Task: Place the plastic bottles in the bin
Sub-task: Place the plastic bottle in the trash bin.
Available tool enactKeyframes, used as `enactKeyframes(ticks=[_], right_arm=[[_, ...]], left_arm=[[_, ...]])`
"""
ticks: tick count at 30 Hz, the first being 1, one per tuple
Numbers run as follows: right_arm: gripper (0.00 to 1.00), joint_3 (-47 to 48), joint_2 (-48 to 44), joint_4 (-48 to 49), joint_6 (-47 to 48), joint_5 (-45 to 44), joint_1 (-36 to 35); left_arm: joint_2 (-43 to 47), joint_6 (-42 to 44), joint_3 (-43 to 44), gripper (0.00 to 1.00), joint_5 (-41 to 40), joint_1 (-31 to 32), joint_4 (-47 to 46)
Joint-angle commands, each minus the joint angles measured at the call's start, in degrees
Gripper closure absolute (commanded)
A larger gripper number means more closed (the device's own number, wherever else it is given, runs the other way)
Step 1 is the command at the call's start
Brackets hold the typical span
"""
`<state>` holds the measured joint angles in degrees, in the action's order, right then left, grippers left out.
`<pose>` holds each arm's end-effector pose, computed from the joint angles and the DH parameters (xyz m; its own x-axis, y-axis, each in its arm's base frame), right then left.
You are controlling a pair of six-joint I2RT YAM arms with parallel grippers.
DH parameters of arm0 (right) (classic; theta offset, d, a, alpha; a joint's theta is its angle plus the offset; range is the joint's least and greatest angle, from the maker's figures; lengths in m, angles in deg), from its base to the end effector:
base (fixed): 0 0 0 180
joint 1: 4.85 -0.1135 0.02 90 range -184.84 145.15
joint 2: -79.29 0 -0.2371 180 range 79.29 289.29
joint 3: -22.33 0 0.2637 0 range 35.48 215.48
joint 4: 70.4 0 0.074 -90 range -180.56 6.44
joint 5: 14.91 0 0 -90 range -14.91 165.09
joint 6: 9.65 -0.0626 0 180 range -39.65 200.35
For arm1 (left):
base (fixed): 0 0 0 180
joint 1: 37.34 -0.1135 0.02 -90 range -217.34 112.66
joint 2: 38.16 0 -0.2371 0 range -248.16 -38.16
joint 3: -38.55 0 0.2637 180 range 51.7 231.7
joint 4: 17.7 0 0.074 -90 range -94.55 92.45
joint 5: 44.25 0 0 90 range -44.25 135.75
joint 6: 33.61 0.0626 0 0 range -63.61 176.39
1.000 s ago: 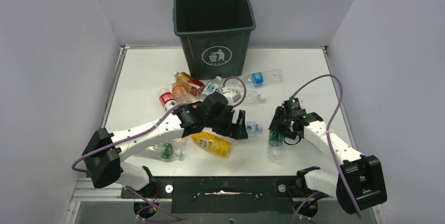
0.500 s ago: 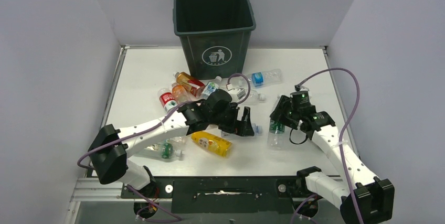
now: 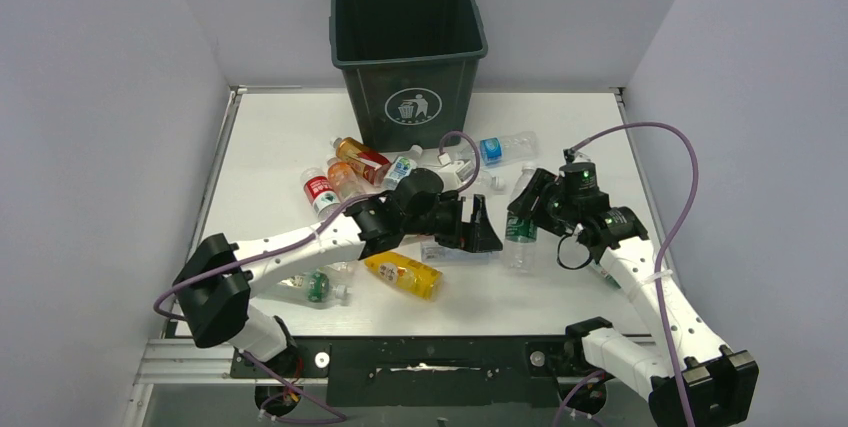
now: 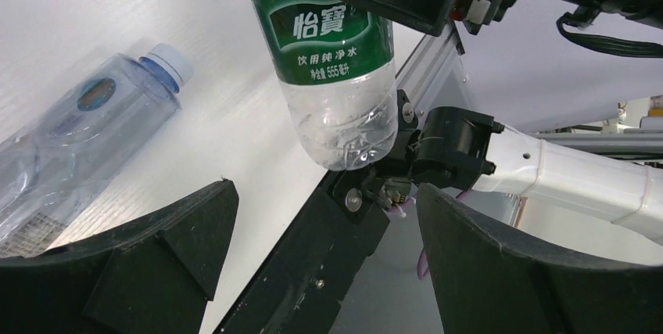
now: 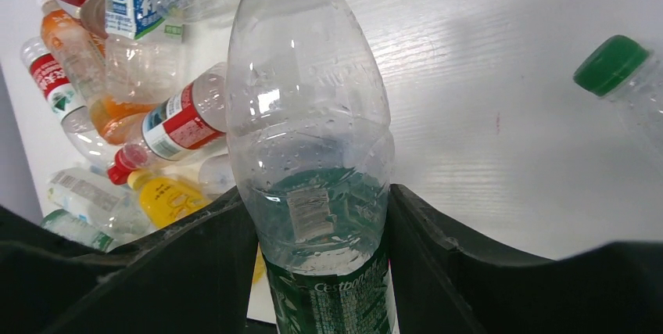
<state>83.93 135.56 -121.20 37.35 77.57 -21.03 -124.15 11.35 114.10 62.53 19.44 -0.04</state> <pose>0.2361 0.0713 0.2378 -0.7105 0.5033 -0.4918 0.2420 0.8310 0.5008 0.1936 -0.3286 0.2392 -0.8478 0.0580 -0.5271 0.4820 0.4989 -0.7203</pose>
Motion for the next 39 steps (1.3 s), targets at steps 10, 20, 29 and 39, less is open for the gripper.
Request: enactKeyframes(ticks=[10,20,29,39], right_arm=[[0.49,4.0,-0.6,6.9,-5.6,7.3,-0.3],[0.48,3.8,-0.7,8.2,-7.4,9.3,-1.5],[0.48,2.1,-1.1,9.2,-8.9,8.7,-3.3],[0.48,2.3,-1.5,9.9,-10.5,8.6,-5.6]], left_arm=[[-3.6,0.1,3.1,0.14,-5.4,2.4,-4.4],[-4.8,1.5,5.6,0.14,-10.2,3.5,-4.0],[-5.0,1.8,6.1,0.15,-12.1,4.0,-4.4],[-5.0,1.7,5.4,0.17,-15.0,4.6,-5.8]])
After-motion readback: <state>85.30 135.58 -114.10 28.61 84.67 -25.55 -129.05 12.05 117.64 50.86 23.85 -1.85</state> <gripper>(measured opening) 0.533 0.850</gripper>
